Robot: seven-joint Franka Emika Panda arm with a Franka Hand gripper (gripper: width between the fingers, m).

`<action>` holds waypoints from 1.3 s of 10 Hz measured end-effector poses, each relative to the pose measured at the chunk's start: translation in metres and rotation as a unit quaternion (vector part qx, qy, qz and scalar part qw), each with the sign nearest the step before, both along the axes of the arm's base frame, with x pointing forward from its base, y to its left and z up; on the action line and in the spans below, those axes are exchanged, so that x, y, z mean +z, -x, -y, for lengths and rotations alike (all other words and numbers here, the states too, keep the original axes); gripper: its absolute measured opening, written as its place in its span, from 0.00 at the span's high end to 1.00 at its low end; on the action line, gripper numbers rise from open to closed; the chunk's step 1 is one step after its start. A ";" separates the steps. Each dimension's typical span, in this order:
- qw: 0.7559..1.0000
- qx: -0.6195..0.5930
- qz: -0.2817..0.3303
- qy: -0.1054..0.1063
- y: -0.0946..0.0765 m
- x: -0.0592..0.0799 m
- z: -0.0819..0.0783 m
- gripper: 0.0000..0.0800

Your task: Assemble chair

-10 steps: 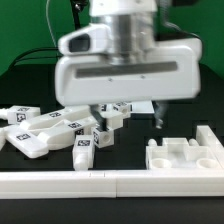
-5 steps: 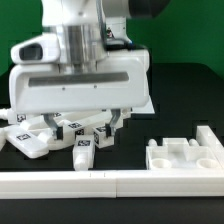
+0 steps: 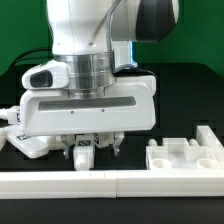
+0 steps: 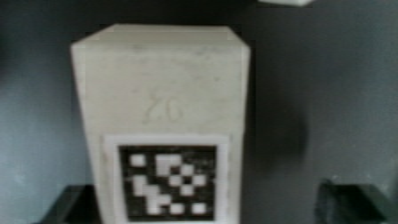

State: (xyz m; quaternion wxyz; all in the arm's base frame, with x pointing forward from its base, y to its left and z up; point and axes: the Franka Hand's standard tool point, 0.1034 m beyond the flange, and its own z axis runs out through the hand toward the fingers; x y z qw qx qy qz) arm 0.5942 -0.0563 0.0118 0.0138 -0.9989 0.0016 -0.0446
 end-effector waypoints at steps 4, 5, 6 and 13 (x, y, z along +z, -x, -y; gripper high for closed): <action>1.000 0.026 0.006 -0.001 -0.014 0.017 -0.008 0.65; 1.000 0.028 0.006 -0.002 -0.015 0.024 -0.009 0.65; 0.999 0.033 0.008 -0.003 -0.015 0.034 -0.009 0.65; 0.979 0.204 0.017 -0.001 0.025 0.066 -0.066 0.64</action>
Offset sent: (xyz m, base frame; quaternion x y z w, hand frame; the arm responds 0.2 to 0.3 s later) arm 0.0137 0.0021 0.0310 -0.0137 -0.0141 -0.1103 0.9937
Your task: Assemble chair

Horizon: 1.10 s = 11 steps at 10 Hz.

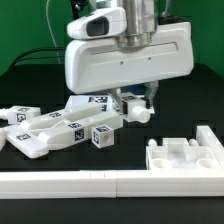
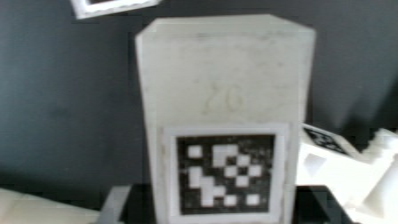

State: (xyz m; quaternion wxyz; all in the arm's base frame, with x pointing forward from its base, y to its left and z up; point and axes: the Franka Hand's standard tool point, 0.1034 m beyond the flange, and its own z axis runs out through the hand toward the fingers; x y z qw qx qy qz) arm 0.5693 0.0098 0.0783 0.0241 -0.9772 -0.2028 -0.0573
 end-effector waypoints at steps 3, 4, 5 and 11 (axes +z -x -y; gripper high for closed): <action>0.997 0.068 0.024 0.006 0.018 -0.011 -0.030 0.64; 0.996 0.090 0.017 -0.001 0.031 -0.012 -0.057 0.64; 0.996 0.091 0.019 -0.008 0.038 -0.004 -0.084 0.64; 0.905 0.419 0.052 0.051 0.058 -0.008 -0.109 0.64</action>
Offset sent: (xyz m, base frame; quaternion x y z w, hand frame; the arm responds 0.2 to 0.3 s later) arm -0.0434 0.0771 -0.0070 0.0127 0.0178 -0.0967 0.9951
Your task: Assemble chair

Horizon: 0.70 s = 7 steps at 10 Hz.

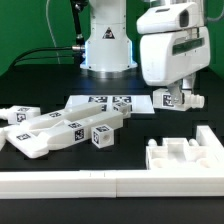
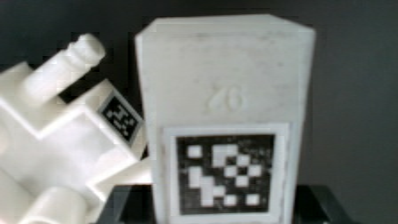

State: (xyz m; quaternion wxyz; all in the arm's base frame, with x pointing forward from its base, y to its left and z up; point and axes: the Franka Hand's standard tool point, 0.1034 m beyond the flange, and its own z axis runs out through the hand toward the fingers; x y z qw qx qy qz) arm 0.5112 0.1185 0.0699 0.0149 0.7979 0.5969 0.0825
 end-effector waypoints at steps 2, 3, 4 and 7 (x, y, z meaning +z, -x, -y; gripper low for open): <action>0.990 0.136 0.003 0.029 0.014 -0.010 0.000 0.64; 0.988 0.152 0.015 0.031 0.013 -0.010 0.004 0.64; 0.985 0.166 0.012 0.036 0.014 -0.010 0.005 0.64; 0.961 0.269 0.019 0.060 0.015 -0.011 0.008 0.64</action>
Offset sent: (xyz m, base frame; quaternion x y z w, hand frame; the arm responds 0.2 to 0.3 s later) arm 0.0000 0.0000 0.0000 0.0000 0.0000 -0.1296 0.9916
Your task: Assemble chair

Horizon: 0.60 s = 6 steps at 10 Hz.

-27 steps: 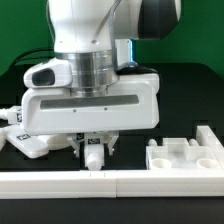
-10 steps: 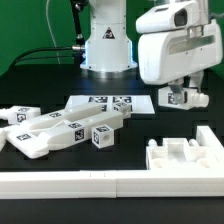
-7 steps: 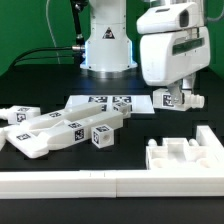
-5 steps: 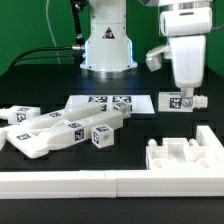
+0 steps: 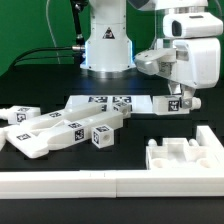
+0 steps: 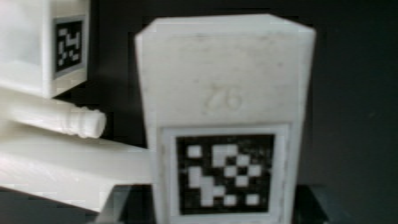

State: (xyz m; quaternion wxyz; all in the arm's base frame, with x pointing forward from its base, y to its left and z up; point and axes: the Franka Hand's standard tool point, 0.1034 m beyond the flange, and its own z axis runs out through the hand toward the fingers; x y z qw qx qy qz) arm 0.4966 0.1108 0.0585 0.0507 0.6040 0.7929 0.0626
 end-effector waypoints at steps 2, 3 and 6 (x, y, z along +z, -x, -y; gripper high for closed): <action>0.993 0.116 0.001 0.026 0.020 -0.010 -0.015 0.64; 0.984 0.175 -0.003 0.037 0.034 -0.017 -0.020 0.64; 0.964 0.260 -0.011 0.055 0.040 -0.023 -0.010 0.64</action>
Offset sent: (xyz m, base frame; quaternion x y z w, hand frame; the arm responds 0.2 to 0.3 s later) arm -0.0356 0.0181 -0.0215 -0.0116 -0.0126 -0.2854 0.9583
